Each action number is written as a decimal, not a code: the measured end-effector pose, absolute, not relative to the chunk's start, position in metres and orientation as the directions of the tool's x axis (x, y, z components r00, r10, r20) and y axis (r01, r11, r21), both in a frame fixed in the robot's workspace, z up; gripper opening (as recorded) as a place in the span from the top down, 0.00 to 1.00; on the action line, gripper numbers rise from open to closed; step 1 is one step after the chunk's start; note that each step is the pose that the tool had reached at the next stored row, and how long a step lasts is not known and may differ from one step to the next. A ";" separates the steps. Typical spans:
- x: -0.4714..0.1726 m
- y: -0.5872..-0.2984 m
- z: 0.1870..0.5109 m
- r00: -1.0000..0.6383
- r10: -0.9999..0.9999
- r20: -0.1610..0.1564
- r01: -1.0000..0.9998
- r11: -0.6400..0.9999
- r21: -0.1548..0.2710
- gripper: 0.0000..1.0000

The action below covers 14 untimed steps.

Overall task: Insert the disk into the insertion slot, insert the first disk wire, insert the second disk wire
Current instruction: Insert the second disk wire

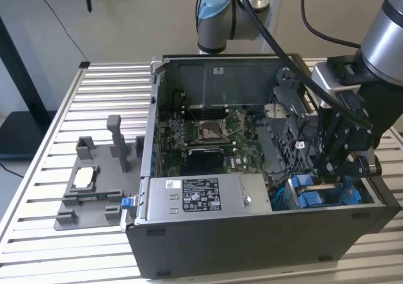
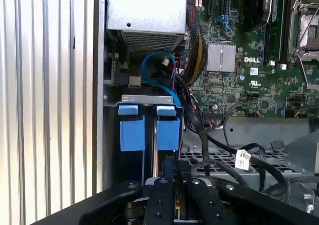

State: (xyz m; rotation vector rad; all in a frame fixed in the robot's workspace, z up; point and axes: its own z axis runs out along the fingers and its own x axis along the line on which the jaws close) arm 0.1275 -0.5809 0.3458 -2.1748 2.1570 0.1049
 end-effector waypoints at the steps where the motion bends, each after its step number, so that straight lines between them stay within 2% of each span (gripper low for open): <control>1: 0.128 -0.581 0.345 0.009 -0.995 -0.102 -1.000 -0.008 -0.006 0.84; 14: 0.133 -0.581 0.339 0.008 -0.995 -0.102 -1.000 -0.008 -0.006 0.84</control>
